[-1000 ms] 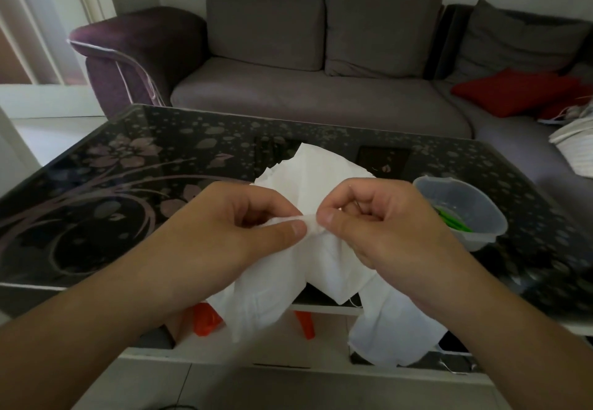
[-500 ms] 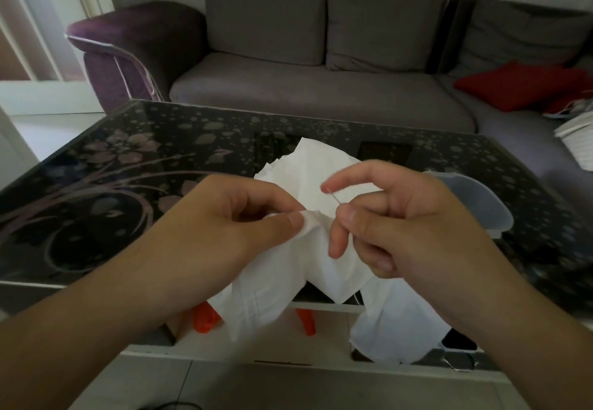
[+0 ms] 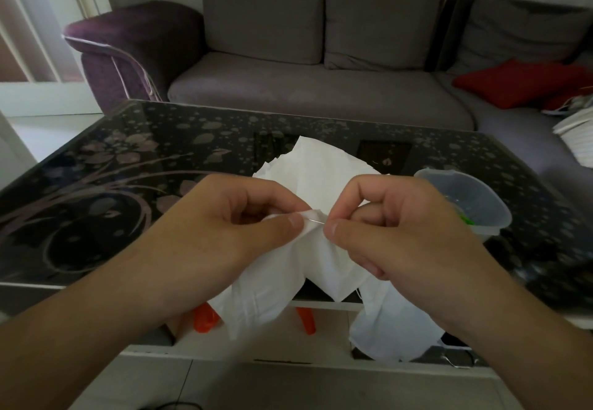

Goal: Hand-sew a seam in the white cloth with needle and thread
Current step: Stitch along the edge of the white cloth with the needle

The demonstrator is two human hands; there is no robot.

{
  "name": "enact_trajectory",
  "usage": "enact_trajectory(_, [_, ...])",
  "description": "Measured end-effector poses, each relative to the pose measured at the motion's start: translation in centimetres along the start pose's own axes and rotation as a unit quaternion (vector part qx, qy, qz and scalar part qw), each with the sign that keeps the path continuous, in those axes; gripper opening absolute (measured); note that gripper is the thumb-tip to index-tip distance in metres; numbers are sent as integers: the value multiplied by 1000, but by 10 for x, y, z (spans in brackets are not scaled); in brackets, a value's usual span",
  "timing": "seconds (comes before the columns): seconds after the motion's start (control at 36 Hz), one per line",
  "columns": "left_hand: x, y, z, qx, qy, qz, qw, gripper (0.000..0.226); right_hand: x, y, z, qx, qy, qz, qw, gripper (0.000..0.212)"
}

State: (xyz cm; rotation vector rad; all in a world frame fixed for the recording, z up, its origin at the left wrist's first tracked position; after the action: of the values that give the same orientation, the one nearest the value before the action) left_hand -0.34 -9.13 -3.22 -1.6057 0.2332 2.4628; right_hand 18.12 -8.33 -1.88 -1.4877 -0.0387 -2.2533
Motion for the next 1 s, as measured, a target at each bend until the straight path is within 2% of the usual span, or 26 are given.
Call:
enact_trajectory(0.22, [0, -1, 0, 3, 3, 4, 1000, 16, 3, 2, -2, -2, 54, 1, 999, 13])
enact_trajectory(0.39, [-1, 0, 0, 7, 7, 2, 1000, 16, 10, 3, -6, 28, 79, 6, 997, 36])
enact_trajectory(0.64, [-2, 0, -1, 11, 8, 4, 1000, 17, 9, 5, -7, 43, 20, -28, 999, 38])
enact_trajectory(1.0, [1, -1, -2, 6, 3, -1, 1000, 16, 6, 3, -8, 34, 30, -29, 999, 35])
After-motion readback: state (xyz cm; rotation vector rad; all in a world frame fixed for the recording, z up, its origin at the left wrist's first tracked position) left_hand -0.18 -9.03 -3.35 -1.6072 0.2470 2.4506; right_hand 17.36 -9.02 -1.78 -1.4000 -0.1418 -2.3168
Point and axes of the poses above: each hand's wrist, its own y-axis away from the middle knuckle, its own z-axis out of the back of the hand, x = y × z, the point moved 4 cm from there along -y, towards the middle knuckle, and after that the axes turned 8 degrees about z, right-handed, at the moved point
